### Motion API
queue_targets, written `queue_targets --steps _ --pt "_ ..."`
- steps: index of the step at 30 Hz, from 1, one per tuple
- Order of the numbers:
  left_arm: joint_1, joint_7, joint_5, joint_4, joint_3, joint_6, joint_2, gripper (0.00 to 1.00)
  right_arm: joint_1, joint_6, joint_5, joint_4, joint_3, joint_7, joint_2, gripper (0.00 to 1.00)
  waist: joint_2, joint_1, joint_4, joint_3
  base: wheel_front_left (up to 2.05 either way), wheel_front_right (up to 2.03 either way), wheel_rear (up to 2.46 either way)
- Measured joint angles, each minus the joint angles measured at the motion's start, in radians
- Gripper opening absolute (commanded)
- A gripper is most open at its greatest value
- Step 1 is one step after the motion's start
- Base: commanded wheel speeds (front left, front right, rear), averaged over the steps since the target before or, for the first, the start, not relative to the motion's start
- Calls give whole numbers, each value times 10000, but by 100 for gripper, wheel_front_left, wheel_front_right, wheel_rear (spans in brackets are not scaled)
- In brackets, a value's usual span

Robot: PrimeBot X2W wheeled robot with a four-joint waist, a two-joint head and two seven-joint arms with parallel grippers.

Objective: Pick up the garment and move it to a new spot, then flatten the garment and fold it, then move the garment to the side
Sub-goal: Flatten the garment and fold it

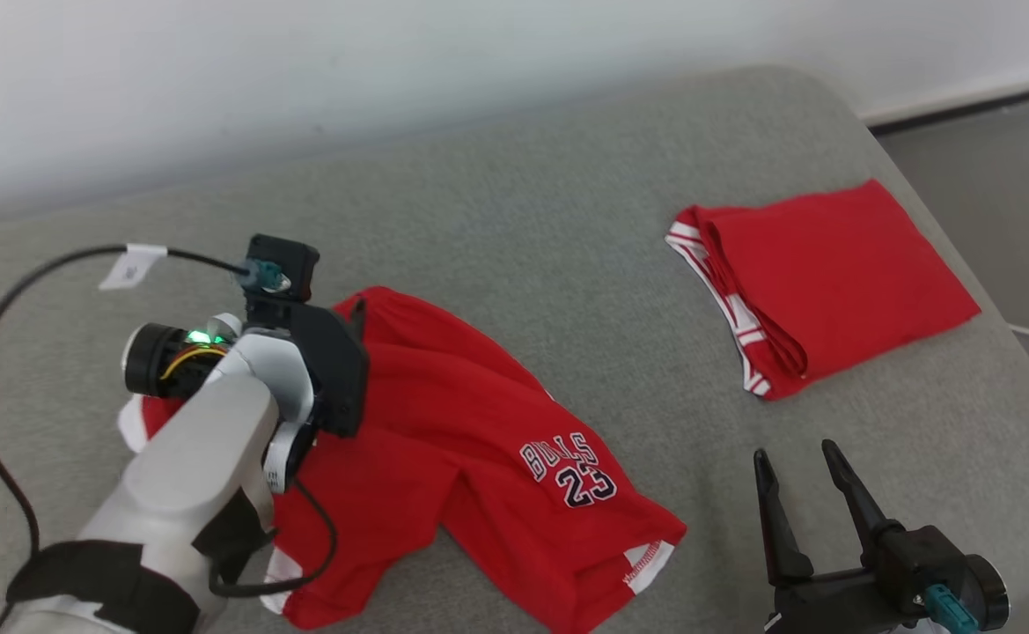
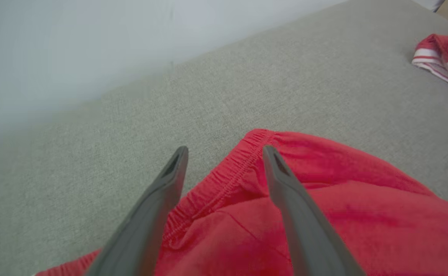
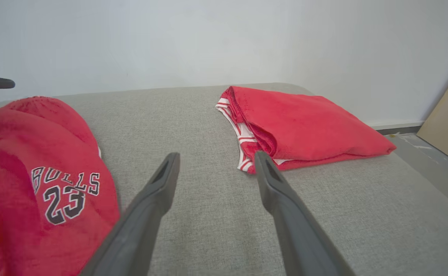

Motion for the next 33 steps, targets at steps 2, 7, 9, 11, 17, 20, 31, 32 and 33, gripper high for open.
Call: queue_targets --steps 2,7,9,11,17,20,31,32,33 --pt "-159 445 -127 184 31 -81 17 100 -13 0 63 25 -67 -71 6 100 0 1 -177 244 0 0 0" --pt "-458 1243 -221 370 -82 -186 6 100 -102 0 123 82 -61 -136 2 100 1 1 -515 761 0 0 0" --pt "-520 1312 -165 403 -153 -127 25 71 -154 0 144 115 67 -163 8 100 0 2 -624 875 0 0 0" --pt "-521 1093 -111 347 -182 -115 17 0 -244 0 153 125 140 -173 8 100 0 1 -695 939 0 0 0" --pt "-541 115 -84 -54 -198 -284 -347 0 -263 0 40 140 15 -178 10 100 0 1 -510 876 0 0 0" --pt "-723 -715 8 -389 -130 -270 -512 0 -256 0 -23 128 -2 -198 10 100 0 1 -327 763 0 0 0" --pt "-618 -3896 -257 -3875 1248 52 -911 0 136 0 -420 -98 -479 -21 10 100 -2 -2 813 309 0 0 0" --pt "-219 -3942 -316 -4332 1396 146 -794 0 172 0 -435 -151 -487 23 13 100 -2 -2 967 260 0 0 0" --pt "290 -3971 -337 -4771 1484 284 -640 0 193 0 -441 -209 -466 46 12 100 -2 -1 1121 213 0 0 0"
